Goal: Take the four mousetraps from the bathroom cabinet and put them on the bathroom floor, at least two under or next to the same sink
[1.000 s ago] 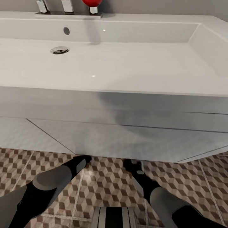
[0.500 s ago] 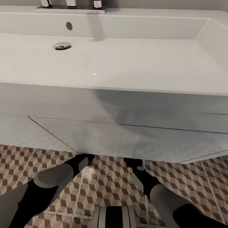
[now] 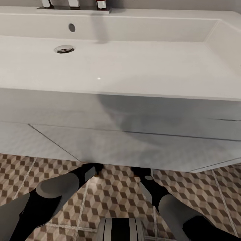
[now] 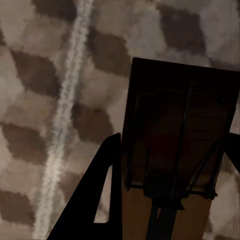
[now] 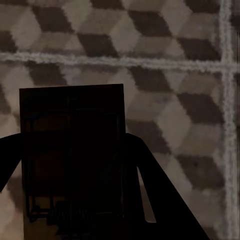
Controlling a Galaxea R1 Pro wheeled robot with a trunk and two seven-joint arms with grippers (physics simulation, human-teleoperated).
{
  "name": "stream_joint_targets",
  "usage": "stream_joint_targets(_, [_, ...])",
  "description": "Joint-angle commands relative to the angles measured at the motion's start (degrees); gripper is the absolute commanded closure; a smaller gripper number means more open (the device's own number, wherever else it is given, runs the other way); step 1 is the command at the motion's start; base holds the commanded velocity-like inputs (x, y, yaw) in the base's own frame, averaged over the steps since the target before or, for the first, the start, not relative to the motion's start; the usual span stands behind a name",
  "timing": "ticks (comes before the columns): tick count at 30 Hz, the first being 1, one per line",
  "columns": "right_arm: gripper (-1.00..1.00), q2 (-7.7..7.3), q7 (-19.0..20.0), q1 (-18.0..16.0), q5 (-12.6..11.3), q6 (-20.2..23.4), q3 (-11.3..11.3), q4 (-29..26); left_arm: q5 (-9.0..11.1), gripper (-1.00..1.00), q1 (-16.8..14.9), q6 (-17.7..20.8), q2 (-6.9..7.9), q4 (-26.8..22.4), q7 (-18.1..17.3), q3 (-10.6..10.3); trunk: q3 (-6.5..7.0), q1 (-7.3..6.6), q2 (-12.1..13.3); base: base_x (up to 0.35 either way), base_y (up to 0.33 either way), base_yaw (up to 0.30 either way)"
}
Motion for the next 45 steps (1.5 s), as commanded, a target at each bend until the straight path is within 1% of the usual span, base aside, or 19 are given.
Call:
stream_joint_targets(1, [1.0,-0.04,-0.2,-0.1,-0.8,-0.3,0.5,0.1,-0.1,1.0,-3.3,0.2,0.01,-0.3,0.6,-0.7,0.01,-0.01,0.0,0.0,0.0,-0.182])
stream_joint_targets(9, [1.0,-0.07,-0.2,-0.1,-0.8,-0.3,0.5,0.0,-0.1,1.0,-3.3,0.2,0.01,-0.7,0.6,-0.7,0.32,-0.01,0.0,0.0,0.0,-0.224])
stream_joint_targets(17, [1.0,-0.07,-0.2,-0.1,-0.8,-0.3,0.5,-0.1,-0.1,1.0,-3.3,0.2,0.09,-0.7,0.6,-0.8,0.33,-0.01,0.0,0.0,0.0,-0.038])
stream_joint_targets(45, [1.0,-0.16,-0.2,-0.1,-0.8,-0.3,0.4,-0.1,-0.1,1.0,-3.3,0.2,0.18,-0.7,0.6,-0.8,-2.07,-0.01,0.0,0.0,0.0,0.0])
